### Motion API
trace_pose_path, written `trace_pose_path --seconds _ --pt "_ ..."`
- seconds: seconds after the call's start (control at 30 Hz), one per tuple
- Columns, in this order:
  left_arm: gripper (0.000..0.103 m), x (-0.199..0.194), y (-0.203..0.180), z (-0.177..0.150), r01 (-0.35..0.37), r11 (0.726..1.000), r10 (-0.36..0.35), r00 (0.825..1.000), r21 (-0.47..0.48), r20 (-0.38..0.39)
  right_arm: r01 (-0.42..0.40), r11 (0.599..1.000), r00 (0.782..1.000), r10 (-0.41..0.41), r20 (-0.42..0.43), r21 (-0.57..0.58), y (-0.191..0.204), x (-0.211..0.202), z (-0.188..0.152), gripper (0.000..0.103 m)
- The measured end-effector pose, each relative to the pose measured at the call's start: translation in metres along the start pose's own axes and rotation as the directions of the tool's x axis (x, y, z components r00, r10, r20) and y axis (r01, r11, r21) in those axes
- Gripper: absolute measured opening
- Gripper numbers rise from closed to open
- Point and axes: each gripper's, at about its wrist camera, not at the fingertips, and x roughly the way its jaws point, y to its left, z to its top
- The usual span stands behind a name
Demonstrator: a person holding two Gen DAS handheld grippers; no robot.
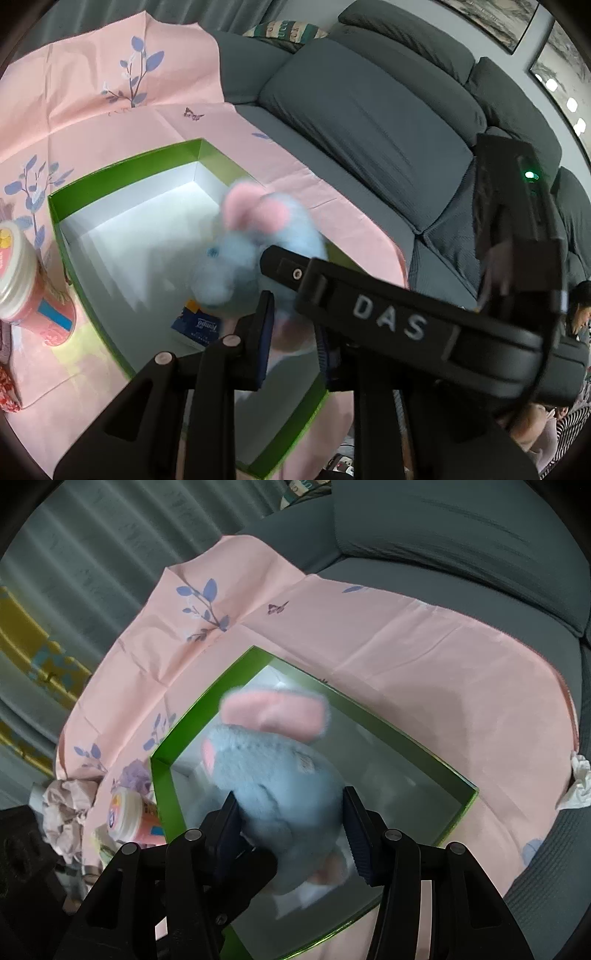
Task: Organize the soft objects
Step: 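Carry the elephant into the green box and open the right gripper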
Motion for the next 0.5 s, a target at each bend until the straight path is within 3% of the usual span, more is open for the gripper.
trace_pose_path --seconds 0.1,0.17,0.23,0.27,0.4,0.5 --pt "0.035 -0.016 0.002 -0.004 0.002 1.0 -0.002 1.0 -0.015 0.029 0.008 1.0 1.0 -0.008 0.026 -0.011 0.005 -0.008 -0.002 0.056" --pt "0.043 -0.03 0.003 -0.007 -0.006 1.0 0.007 0.999 -0.017 0.052 0.008 1.0 0.999 -0.007 0.048 -0.021 0.01 -0.015 -0.004 0.064" --pt "0.059 -0.045 0.006 -0.01 0.002 1.0 0.0 0.997 -0.027 0.074 0.012 1.0 0.998 -0.01 0.069 -0.026 0.014 -0.023 -0.007 0.073" --pt "0.061 -0.051 0.008 -0.011 0.011 0.999 -0.008 0.997 -0.034 0.082 0.018 0.999 0.997 -0.016 0.08 -0.028 0.016 -0.026 -0.007 0.077" --pt "0.089 -0.089 0.016 -0.024 0.015 0.998 -0.006 0.991 -0.066 0.133 0.031 0.998 0.993 -0.024 0.117 -0.059 0.033 -0.037 -0.012 0.084" --pt "0.09 -0.117 0.023 -0.037 -0.029 0.996 0.043 0.985 -0.086 0.165 0.012 0.995 0.993 0.0 0.119 -0.099 0.047 -0.041 -0.017 0.088"
